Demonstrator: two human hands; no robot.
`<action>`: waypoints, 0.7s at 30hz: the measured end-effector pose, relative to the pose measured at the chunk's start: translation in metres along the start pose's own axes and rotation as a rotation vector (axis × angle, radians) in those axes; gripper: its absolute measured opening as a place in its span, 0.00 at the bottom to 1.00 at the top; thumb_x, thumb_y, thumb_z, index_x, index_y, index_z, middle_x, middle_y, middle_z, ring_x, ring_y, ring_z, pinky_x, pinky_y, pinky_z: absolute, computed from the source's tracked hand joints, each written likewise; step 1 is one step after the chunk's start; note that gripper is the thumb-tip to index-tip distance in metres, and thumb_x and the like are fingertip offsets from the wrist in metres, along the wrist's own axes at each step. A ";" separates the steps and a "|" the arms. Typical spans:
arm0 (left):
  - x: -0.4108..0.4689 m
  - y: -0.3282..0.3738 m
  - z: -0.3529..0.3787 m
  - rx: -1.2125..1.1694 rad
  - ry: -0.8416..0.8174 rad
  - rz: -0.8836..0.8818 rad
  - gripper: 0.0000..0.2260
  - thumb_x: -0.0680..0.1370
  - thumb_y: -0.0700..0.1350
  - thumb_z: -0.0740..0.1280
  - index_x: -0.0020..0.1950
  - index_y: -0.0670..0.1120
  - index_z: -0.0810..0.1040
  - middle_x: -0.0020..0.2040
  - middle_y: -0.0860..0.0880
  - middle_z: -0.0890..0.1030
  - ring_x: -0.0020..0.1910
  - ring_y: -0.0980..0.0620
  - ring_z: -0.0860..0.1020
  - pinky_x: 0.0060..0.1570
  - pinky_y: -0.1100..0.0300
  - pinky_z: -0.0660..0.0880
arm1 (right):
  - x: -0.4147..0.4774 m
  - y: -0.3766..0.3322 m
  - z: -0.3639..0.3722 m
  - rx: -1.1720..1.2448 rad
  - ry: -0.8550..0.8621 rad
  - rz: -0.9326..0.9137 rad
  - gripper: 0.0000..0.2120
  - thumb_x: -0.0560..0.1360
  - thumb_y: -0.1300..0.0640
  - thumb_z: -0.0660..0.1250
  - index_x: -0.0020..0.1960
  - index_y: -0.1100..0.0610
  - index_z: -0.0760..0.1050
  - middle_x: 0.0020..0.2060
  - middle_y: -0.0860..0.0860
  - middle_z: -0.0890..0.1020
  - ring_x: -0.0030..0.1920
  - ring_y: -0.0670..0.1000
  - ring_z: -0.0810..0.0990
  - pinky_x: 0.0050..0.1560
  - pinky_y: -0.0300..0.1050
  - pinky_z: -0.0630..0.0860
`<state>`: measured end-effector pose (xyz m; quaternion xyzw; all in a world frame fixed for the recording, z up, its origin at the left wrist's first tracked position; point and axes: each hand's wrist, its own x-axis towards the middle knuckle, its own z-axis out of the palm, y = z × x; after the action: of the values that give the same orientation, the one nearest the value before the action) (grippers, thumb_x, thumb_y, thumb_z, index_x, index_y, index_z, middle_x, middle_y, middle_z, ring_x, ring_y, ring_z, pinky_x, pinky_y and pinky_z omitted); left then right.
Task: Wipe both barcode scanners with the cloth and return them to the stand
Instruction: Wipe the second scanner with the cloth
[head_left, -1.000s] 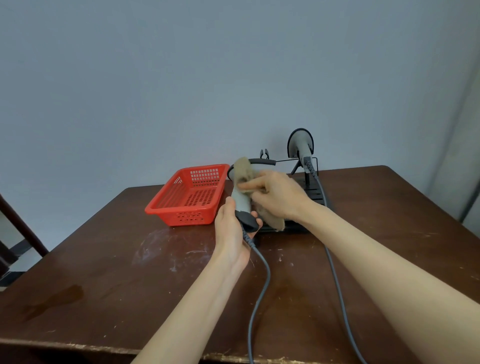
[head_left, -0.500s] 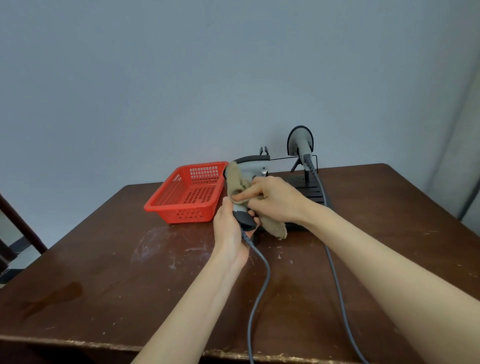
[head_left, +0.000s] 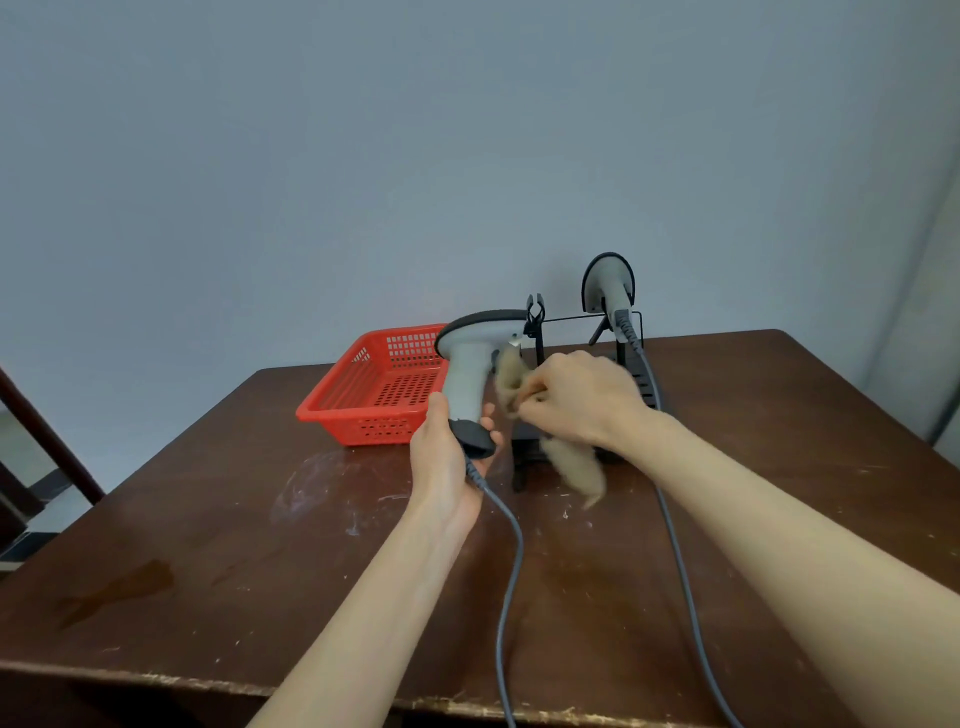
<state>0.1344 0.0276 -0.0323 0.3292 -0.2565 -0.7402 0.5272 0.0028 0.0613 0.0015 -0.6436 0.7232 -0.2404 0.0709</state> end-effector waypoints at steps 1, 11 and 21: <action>0.001 0.003 -0.001 -0.011 0.010 0.002 0.15 0.81 0.52 0.58 0.57 0.40 0.73 0.41 0.40 0.79 0.28 0.53 0.74 0.25 0.63 0.74 | 0.001 0.005 0.000 -0.042 0.032 0.034 0.14 0.70 0.51 0.60 0.50 0.44 0.82 0.49 0.47 0.84 0.51 0.54 0.80 0.51 0.47 0.77; -0.001 0.008 -0.007 0.094 0.030 -0.042 0.12 0.78 0.50 0.66 0.56 0.44 0.75 0.47 0.44 0.85 0.34 0.55 0.82 0.30 0.63 0.77 | 0.006 0.000 0.008 0.424 0.331 0.054 0.07 0.74 0.51 0.67 0.51 0.47 0.80 0.48 0.49 0.84 0.52 0.52 0.80 0.54 0.51 0.77; -0.002 0.007 -0.002 -0.019 0.031 -0.049 0.17 0.79 0.53 0.62 0.61 0.42 0.75 0.53 0.41 0.81 0.46 0.47 0.82 0.42 0.53 0.80 | -0.003 -0.014 0.017 0.460 0.064 -0.244 0.11 0.71 0.64 0.69 0.51 0.54 0.84 0.42 0.37 0.79 0.48 0.41 0.77 0.53 0.36 0.72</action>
<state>0.1406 0.0274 -0.0281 0.3419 -0.2332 -0.7502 0.5158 0.0226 0.0596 -0.0081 -0.6850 0.5686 -0.4255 0.1627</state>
